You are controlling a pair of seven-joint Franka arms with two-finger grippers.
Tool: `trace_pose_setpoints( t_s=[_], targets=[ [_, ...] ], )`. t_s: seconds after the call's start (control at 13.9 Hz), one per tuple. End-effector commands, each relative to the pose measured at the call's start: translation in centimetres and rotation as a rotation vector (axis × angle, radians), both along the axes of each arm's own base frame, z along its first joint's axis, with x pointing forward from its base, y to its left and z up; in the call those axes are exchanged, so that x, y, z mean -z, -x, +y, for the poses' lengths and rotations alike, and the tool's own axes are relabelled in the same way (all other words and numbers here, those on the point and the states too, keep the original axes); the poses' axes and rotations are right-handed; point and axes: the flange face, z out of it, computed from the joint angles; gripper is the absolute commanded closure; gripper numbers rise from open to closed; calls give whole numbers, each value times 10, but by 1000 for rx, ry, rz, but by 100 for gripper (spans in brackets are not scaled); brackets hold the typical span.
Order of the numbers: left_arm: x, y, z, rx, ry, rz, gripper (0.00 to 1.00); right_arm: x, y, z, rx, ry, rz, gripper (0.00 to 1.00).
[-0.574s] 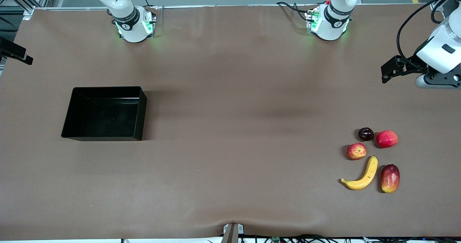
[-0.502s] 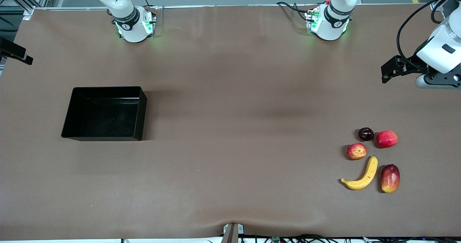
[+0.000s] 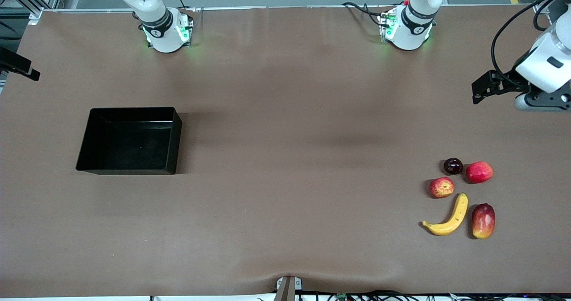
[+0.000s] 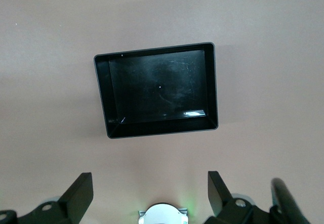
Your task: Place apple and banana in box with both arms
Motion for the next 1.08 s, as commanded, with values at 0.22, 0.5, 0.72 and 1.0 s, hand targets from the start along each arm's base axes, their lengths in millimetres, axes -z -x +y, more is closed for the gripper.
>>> trace_pose_setpoints(
  t_s=[0.22, 0.5, 0.72, 1.0],
  targets=[
    [67, -51, 6, -8, 11, 14, 0, -2, -9, 2, -6, 10, -8, 0],
    [138, -82, 4, -20, 23, -12, 0, 22, -21, -11, 9, 23, 38, 0],
    [191, -96, 5, -20, 33, -57, 0, 48, -26, -50, 49, 31, 89, 0],
    [267, -113, 26, -49, 48, -115, 0, 86, -25, -80, 73, 8, 161, 0]
  ],
)
